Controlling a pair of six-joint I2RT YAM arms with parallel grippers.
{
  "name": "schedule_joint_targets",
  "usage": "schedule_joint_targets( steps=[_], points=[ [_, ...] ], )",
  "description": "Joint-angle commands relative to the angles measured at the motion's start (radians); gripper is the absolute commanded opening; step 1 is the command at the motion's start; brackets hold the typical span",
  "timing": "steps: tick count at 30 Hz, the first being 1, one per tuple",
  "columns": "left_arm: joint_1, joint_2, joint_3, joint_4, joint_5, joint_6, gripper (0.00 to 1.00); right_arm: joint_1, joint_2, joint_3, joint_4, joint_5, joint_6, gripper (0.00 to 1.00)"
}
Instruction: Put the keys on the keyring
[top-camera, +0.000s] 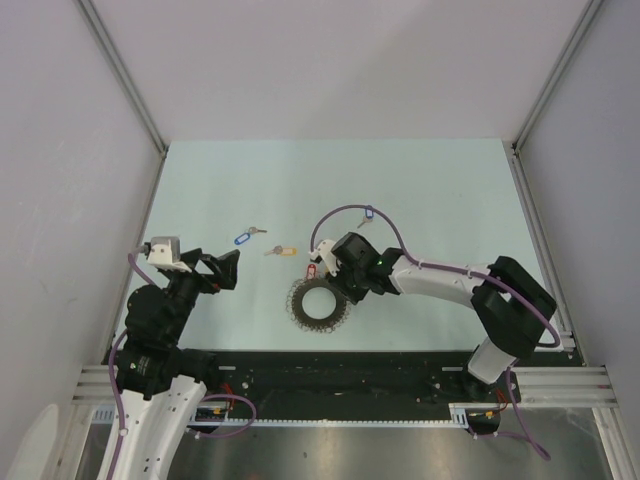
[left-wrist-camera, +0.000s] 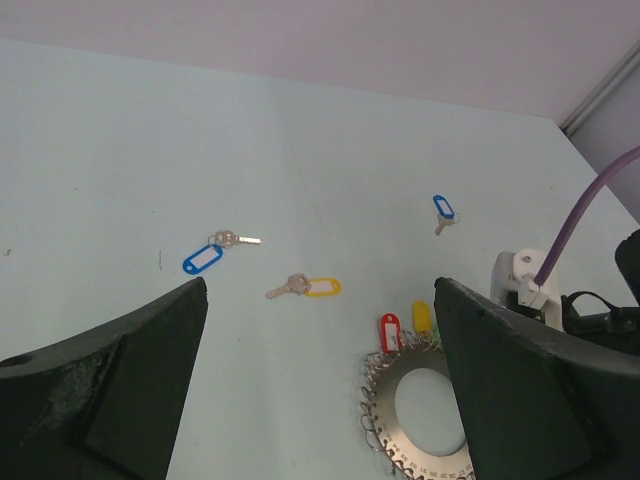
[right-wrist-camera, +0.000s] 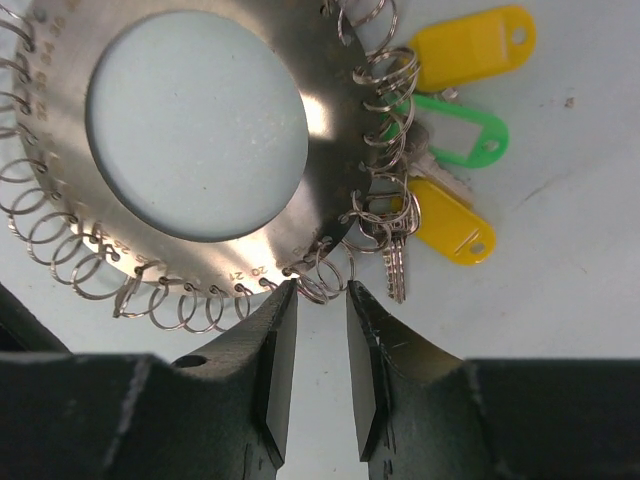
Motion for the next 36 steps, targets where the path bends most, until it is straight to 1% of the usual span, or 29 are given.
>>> schedule_joint_targets(
  steps=[1, 7, 13, 19, 20, 26, 29, 32, 35, 36],
  points=[
    [0.004, -0.006, 0.024, 0.022, 0.028, -0.003, 1.0, 0.003, 0.034, 0.037, -0.044, 0.0, -0.029, 0.31],
    [0.004, -0.009, 0.022, 0.023, 0.029, -0.003, 1.0, 0.003, 0.066, 0.037, -0.049, -0.017, -0.032, 0.28],
    [0.004, -0.01, 0.024, 0.023, 0.031, -0.003, 1.0, 0.003, 0.071, 0.038, -0.035, -0.044, -0.032, 0.23],
    [0.004, -0.011, 0.021, 0.022, 0.032, -0.003, 1.0, 0.004, 0.036, 0.037, -0.047, -0.034, -0.018, 0.06],
    [0.004, -0.01, 0.021, 0.023, 0.031, -0.003, 1.0, 0.004, 0.027, 0.037, -0.05, -0.029, -0.014, 0.0],
    [-0.004, 0.0, 0.021, 0.033, 0.038, 0.002, 1.0, 0.026, -0.081, 0.037, -0.052, 0.029, -0.004, 0.0],
    [-0.009, 0.031, 0.019, 0.053, 0.073, 0.006, 1.0, 0.032, -0.154, 0.038, -0.044, 0.047, -0.004, 0.0],
    [-0.013, 0.077, 0.035, 0.071, 0.148, 0.022, 1.0, 0.035, -0.219, 0.037, -0.029, 0.103, -0.01, 0.0],
    [-0.018, 0.175, 0.076, 0.079, 0.273, 0.046, 1.0, 0.035, -0.312, 0.023, 0.016, 0.113, -0.024, 0.0],
    [-0.021, 0.23, 0.091, 0.079, 0.309, 0.057, 1.0, 0.035, -0.364, 0.016, 0.031, 0.11, -0.033, 0.0]
  ],
)
